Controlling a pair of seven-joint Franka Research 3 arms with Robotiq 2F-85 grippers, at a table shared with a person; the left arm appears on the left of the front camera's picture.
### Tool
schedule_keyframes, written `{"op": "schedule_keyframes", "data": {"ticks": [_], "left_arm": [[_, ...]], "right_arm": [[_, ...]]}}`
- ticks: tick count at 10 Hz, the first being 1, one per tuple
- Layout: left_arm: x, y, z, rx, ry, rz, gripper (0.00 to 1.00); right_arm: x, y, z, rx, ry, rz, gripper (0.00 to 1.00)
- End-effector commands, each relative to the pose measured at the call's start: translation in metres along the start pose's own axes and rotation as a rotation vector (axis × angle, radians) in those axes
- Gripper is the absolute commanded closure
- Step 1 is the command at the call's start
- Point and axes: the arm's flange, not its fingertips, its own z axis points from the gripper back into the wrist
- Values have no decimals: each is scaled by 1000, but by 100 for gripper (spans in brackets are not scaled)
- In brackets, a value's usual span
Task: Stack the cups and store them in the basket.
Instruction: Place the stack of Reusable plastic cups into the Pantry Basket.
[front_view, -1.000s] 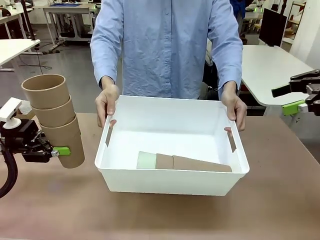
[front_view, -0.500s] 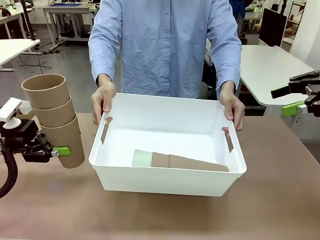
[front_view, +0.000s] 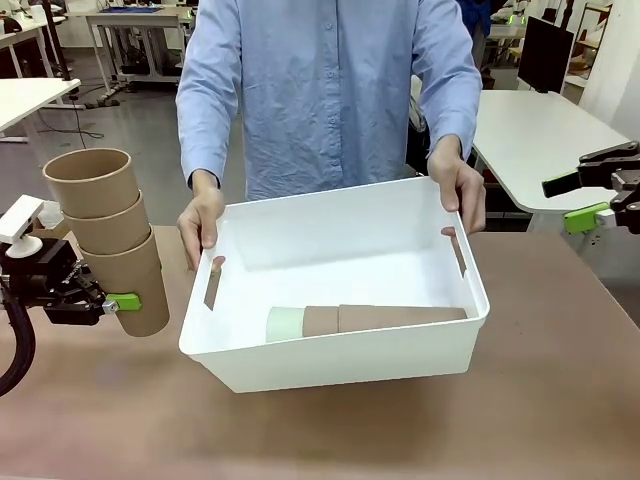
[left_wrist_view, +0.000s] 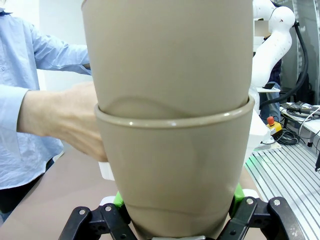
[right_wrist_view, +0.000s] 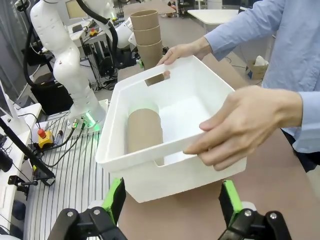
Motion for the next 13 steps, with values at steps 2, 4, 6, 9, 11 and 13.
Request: {"op": "schedule_keyframes", "data": {"ticks": [2, 4, 6, 9, 11, 13], "left_arm": [[4, 0, 0, -3, -9, -11, 15], [4, 0, 0, -3, -9, -11, 15], [31, -10, 0, 36, 30, -6, 15], [126, -32, -4, 44, 107, -18, 15], [187, -38, -33, 54, 226, -6, 15], [225, -41, -76, 70, 351, 6, 15]], "right_arm": [[3, 0, 0, 1, -14, -15, 0], [3, 0, 0, 1, -14, -15, 0], [3, 0, 0, 1, -14, -15, 0], [3, 0, 0, 1, -14, -15, 0], [3, 0, 0, 1, -14, -15, 0], [3, 0, 0, 1, -14, -15, 0]]}}
